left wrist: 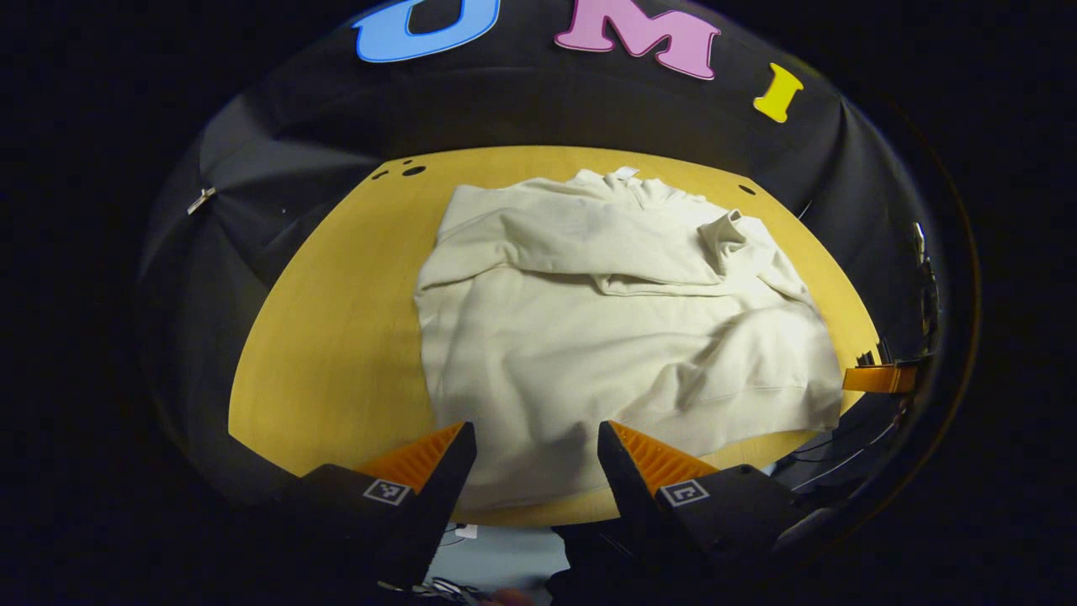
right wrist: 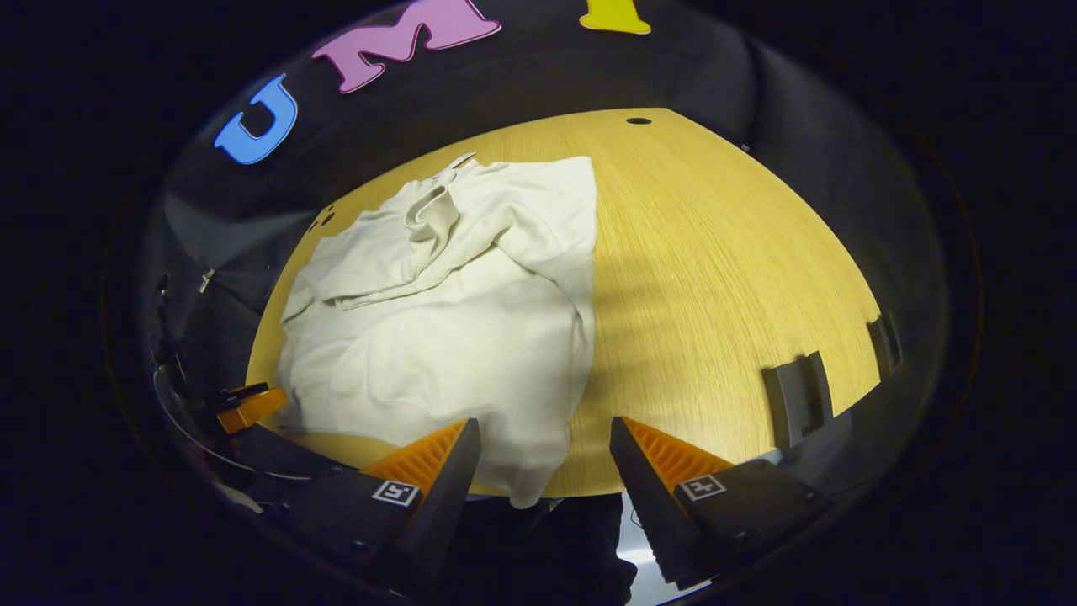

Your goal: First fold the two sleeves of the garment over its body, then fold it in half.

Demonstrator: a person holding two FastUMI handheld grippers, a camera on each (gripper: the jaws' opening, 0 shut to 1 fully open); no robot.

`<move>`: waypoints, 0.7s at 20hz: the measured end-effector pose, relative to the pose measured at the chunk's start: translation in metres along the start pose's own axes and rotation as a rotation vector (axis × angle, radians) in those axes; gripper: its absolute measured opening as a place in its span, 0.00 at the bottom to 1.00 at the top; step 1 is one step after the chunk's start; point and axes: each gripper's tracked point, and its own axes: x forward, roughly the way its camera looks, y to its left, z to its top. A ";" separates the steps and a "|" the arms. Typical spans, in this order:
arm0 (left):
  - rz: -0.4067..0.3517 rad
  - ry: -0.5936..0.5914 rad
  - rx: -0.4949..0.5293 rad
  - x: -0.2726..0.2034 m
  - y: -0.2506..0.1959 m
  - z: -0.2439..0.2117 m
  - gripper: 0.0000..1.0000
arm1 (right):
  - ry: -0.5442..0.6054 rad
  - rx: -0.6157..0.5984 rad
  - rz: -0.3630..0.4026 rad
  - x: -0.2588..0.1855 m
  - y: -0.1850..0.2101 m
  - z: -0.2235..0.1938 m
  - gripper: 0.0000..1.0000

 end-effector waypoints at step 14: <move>0.036 0.097 -0.005 0.027 0.025 -0.028 0.95 | 0.073 -0.215 -0.108 0.045 0.017 -0.004 0.96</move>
